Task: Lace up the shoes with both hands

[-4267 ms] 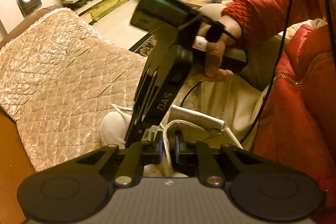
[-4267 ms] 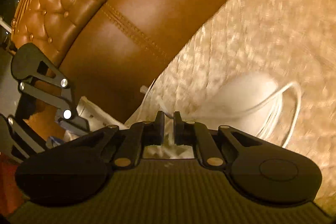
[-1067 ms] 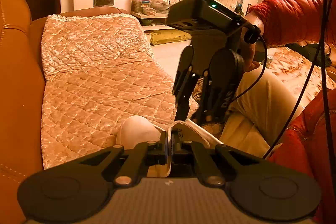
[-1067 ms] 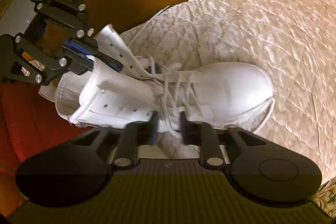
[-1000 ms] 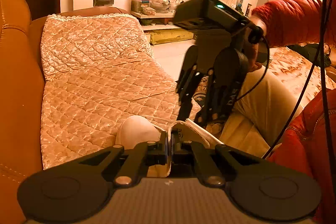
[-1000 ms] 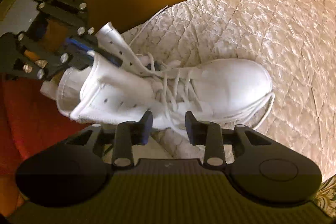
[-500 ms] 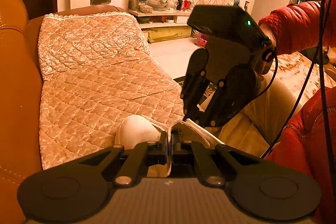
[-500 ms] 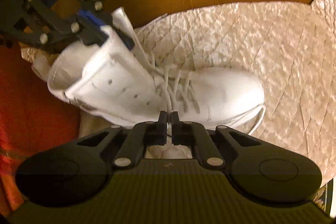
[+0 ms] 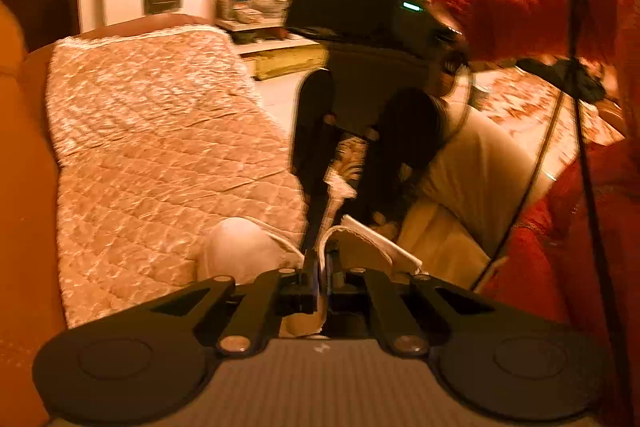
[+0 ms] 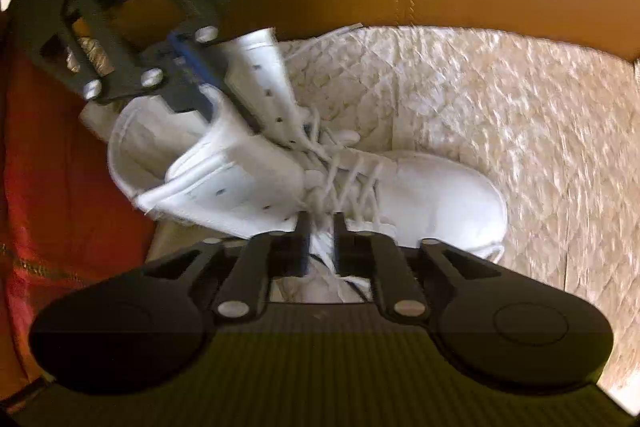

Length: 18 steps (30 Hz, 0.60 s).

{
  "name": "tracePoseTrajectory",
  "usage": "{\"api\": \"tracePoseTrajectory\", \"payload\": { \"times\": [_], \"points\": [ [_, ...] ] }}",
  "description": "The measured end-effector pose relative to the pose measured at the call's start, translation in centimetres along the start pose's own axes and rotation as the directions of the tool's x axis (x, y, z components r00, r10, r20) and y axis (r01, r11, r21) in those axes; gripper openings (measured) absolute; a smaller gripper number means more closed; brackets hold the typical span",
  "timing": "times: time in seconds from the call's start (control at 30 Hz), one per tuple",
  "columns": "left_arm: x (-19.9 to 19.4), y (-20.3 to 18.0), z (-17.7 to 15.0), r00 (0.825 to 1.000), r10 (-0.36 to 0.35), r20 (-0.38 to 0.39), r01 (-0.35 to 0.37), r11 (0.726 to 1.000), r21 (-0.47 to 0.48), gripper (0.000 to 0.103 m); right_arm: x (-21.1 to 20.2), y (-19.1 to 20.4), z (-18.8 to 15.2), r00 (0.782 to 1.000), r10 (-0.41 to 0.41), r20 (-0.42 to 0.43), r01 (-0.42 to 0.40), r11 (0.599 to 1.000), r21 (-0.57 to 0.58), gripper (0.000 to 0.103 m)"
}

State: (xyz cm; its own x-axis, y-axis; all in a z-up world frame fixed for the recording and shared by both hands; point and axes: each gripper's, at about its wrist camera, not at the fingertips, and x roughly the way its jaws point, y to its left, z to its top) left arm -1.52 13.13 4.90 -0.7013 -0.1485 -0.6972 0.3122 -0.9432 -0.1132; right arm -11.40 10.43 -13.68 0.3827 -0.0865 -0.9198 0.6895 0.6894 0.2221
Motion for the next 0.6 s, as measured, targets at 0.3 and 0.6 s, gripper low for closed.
{"api": "tracePoseTrajectory", "payload": {
  "times": [0.3,0.6],
  "points": [
    [0.9,-0.9,0.1,0.997,-0.070,-0.027,0.072,0.995,0.076,0.008,-1.7,-4.7,-1.2,0.987,0.108,0.120,-0.135,0.960,0.245,0.025],
    [2.3,-0.8,0.1,0.981,-0.181,-0.073,0.188,0.977,0.101,0.011,1.3,-2.6,1.2,0.953,0.302,-0.029,-0.297,0.948,0.116,0.025]
  ]
}}
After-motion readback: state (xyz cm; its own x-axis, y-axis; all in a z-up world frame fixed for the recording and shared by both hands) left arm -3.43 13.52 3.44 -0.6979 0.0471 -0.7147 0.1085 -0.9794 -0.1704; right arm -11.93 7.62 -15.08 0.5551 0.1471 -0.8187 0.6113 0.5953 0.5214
